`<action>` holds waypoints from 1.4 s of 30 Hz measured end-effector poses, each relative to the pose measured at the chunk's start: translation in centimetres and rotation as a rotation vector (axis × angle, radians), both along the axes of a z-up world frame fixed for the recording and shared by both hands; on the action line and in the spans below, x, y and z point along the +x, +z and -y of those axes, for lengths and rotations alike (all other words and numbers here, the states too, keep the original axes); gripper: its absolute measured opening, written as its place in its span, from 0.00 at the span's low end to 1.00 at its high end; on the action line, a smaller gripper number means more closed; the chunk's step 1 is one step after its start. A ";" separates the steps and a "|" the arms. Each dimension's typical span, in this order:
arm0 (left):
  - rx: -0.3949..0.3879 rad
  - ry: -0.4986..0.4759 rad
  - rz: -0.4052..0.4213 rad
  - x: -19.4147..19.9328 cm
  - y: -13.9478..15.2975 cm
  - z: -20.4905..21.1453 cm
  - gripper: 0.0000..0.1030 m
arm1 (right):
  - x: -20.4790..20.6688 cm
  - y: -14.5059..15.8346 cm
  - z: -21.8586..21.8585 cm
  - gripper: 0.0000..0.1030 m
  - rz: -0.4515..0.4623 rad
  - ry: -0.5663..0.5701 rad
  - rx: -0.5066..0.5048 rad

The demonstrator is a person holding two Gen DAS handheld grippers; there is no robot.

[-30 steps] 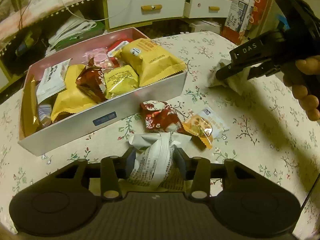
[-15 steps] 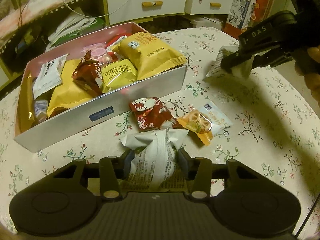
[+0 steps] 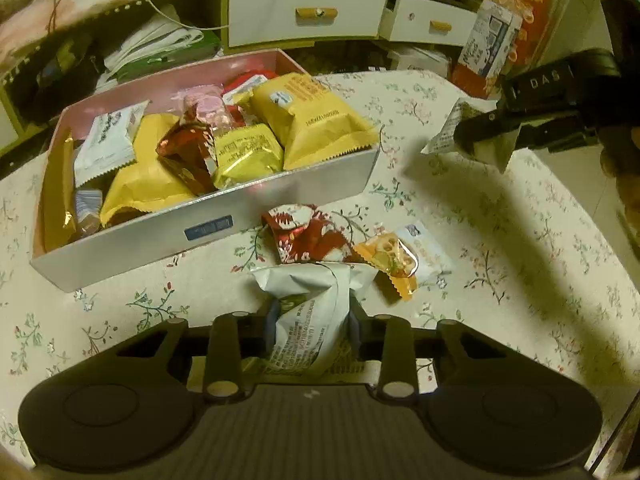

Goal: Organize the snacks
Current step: 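Grasp a white printed bag with the left gripper while the right grasps a white triangular packet, then carry both white packets over the box and release them inside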

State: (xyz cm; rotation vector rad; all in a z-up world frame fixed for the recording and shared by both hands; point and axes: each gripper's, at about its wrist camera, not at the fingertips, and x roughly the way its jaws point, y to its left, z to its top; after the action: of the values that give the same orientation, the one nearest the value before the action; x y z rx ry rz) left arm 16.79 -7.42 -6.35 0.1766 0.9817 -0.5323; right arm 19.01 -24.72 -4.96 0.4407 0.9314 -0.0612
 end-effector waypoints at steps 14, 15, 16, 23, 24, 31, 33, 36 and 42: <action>-0.085 0.039 0.020 -0.2 2.9 -1.7 0.38 | -0.4 0.8 -0.1 0.35 0.034 -0.006 0.000; -0.094 0.045 0.022 -0.2 3.1 -2.0 0.38 | -0.4 0.8 -0.2 0.35 0.035 -0.007 0.000; -0.101 0.052 0.025 -0.1 3.3 -2.3 0.38 | -0.5 0.8 -0.2 0.35 0.038 -0.007 0.001; -0.194 0.132 0.068 0.7 5.7 -5.1 0.38 | -0.7 1.8 -1.1 0.35 0.075 0.023 0.019; -0.203 0.147 0.078 1.0 6.1 -5.6 0.38 | -0.7 2.0 -1.3 0.35 0.081 0.030 0.022; -0.251 0.242 0.113 3.1 7.5 -8.3 0.38 | 0.5 3.1 -3.4 0.35 0.115 0.092 0.032; -0.258 0.260 0.123 3.9 7.9 -8.7 0.38 | 1.2 3.2 -3.9 0.35 0.121 0.106 0.024; -0.265 0.276 0.140 5.4 8.4 -8.9 0.38 | 2.3 3.4 -4.6 0.35 0.133 0.122 0.014; -0.273 0.326 0.141 9.6 8.6 -8.7 0.38 | 4.9 3.9 -6.2 0.35 0.175 0.145 0.016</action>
State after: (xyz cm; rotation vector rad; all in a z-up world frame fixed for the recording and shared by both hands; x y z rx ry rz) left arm 26.42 1.32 2.22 -0.1866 0.7715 -0.3433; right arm 23.87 -18.48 -1.09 0.3858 0.7897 0.1156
